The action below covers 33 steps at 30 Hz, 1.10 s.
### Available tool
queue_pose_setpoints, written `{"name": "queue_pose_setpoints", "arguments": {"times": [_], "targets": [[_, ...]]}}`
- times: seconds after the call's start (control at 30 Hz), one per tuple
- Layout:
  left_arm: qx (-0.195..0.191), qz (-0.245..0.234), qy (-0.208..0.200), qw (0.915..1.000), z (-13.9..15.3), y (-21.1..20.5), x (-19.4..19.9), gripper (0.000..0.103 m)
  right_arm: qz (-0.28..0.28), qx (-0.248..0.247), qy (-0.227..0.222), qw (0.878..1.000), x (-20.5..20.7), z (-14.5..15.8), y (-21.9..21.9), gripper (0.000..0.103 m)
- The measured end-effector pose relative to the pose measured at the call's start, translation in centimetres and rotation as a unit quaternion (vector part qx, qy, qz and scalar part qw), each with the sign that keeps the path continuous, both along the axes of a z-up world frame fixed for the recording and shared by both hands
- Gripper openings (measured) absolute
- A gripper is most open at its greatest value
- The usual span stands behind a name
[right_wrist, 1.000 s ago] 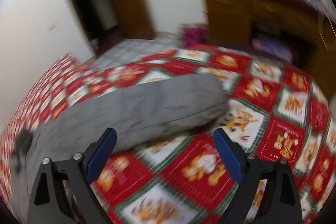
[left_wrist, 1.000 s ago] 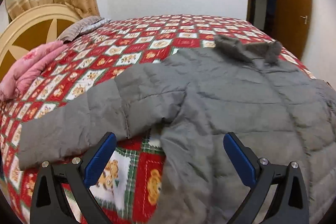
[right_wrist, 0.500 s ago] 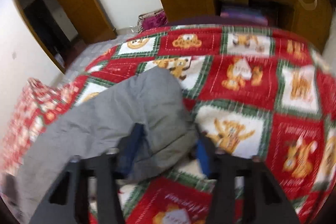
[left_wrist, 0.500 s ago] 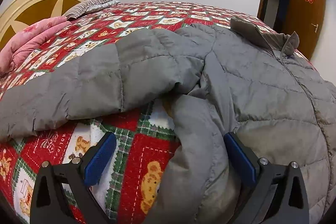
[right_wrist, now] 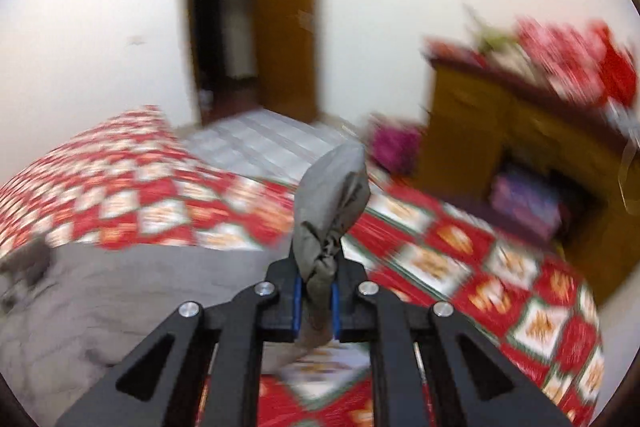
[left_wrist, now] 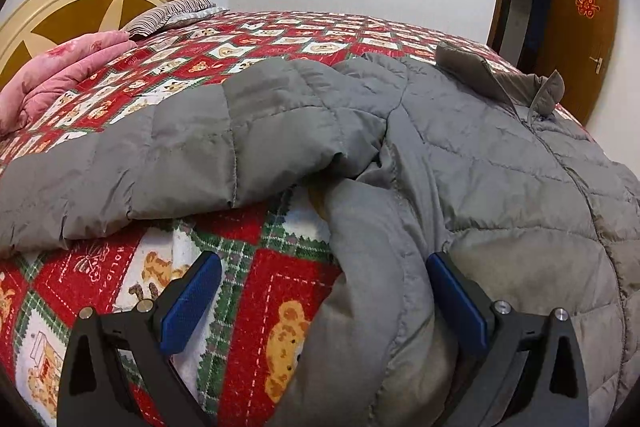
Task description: Fold large clothes
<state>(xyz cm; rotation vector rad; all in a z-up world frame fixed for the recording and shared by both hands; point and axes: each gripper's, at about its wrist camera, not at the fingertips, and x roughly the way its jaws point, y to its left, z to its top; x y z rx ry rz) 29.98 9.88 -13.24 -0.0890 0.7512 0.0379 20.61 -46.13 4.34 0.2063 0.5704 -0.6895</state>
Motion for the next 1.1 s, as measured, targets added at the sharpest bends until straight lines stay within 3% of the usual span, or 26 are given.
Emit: {"name": "queue_pose_setpoints", "arguments": {"times": [0.13, 0.23, 0.47, 0.73, 0.87, 0.93, 0.97, 1.0, 1.1], "targets": [[-0.016, -0.003, -0.007, 0.9998, 0.0, 0.5, -0.2, 0.102, 0.123, -0.018, -0.010, 0.992, 3.8, 2.3, 8.9, 0.013], [-0.027, -0.006, -0.012, 0.9996, 0.0, 0.7, -0.2, 0.102, 0.204, -0.012, -0.007, 0.979, 6.1, 1.7, 15.6, 0.013], [-0.050, -0.011, -0.021, 0.9985, 0.0, 1.2, -0.4, 0.102, 0.358, 0.026, 0.025, 0.933, 10.9, -4.1, 30.2, 0.013], [-0.064, -0.015, -0.031, 0.9973, -0.1, 1.6, -0.5, 0.102, 0.425, 0.097, 0.072, 0.897, 14.6, -10.9, 37.2, 0.013], [-0.068, -0.017, -0.035, 0.9969, -0.1, 1.8, -0.5, 0.102, 0.471, 0.181, 0.056, 0.861, 15.0, -12.3, 37.9, 0.021], [-0.068, -0.017, -0.036, 0.9969, -0.2, 1.9, -0.6, 0.102, 0.497, 0.223, 0.041, 0.837, 15.1, -12.2, 37.9, 0.036], [-0.068, -0.017, -0.036, 0.9969, -0.2, 1.9, -0.6, 0.102, 0.505, 0.237, 0.028, 0.830, 15.1, -11.6, 37.6, 0.052], [-0.068, -0.017, -0.035, 0.9969, -0.2, 1.9, -0.6, 0.102, 0.504, 0.241, 0.013, 0.829, 14.8, -10.9, 37.0, 0.065], [-0.067, -0.016, -0.035, 0.9970, -0.2, 1.9, -0.6, 0.102, 0.487, 0.225, -0.044, 0.843, 13.3, -7.9, 33.8, 0.072]]}}
